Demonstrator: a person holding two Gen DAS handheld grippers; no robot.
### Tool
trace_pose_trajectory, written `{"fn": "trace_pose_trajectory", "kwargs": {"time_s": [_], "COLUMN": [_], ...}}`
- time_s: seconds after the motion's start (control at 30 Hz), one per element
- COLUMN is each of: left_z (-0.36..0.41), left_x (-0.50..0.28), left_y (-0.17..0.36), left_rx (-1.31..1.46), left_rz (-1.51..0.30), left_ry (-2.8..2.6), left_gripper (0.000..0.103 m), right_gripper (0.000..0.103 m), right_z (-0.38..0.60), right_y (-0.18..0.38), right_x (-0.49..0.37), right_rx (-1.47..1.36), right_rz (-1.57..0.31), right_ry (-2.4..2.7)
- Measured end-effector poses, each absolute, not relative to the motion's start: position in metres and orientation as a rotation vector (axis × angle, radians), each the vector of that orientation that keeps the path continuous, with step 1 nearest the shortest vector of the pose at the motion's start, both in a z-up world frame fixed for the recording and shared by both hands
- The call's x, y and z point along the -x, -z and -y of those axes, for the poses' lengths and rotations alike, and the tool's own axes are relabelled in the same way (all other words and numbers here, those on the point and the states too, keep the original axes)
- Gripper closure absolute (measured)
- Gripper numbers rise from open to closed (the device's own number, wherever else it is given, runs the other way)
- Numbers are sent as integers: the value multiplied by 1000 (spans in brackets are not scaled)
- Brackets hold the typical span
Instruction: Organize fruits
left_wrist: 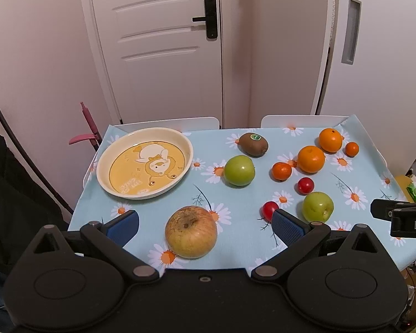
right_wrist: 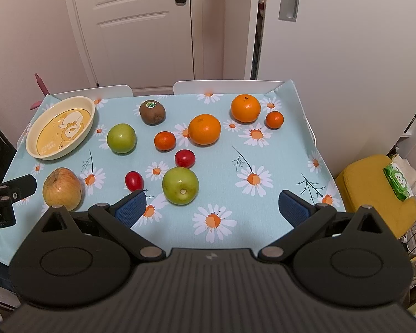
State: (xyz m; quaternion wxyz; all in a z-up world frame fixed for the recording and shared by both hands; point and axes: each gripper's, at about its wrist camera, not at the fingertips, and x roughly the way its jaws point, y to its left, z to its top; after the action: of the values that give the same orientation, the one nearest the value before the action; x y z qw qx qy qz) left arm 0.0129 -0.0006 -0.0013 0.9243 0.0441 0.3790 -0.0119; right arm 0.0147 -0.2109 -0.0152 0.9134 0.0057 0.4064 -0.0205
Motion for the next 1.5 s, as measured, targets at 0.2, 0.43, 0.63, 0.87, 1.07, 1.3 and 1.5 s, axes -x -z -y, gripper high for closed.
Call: {"fn": "trace_pose_trajectory", "kwargs": {"time_s": [0.2,0.43,0.63,0.87,1.07,1.3,1.5], "left_z": [-1,-3,-4,-3,-3,-3,-3], "left_x": [-12,-10,-8,-5,-5,-5,-2], "left_y": [2,1,1,-2,-2,-2,-3], "left_rx": [-86,-83,-80,-78,-77,-77,-75], "left_rz": [-773,-772,-765,-756,-755,-755,-754], "left_ry": [20,21,13,7,4,3,-2], "left_gripper": [0,0,0,0,0,0,0], "right_gripper": [0,0,0,0,0,0,0], "right_z": [210,209,208,209,209,211,212], "right_y": [15,14,13,12,11,10,9], "right_x": [-13,-12,-10,-9,-8,-7,-7], "right_rx": [-10,-9,-9,-10,-11,-9,-7], "right_rz": [-834,-832,-823,-820,-820,-820,-821], "right_ry": [41,39,35,32,35,36,33]}}
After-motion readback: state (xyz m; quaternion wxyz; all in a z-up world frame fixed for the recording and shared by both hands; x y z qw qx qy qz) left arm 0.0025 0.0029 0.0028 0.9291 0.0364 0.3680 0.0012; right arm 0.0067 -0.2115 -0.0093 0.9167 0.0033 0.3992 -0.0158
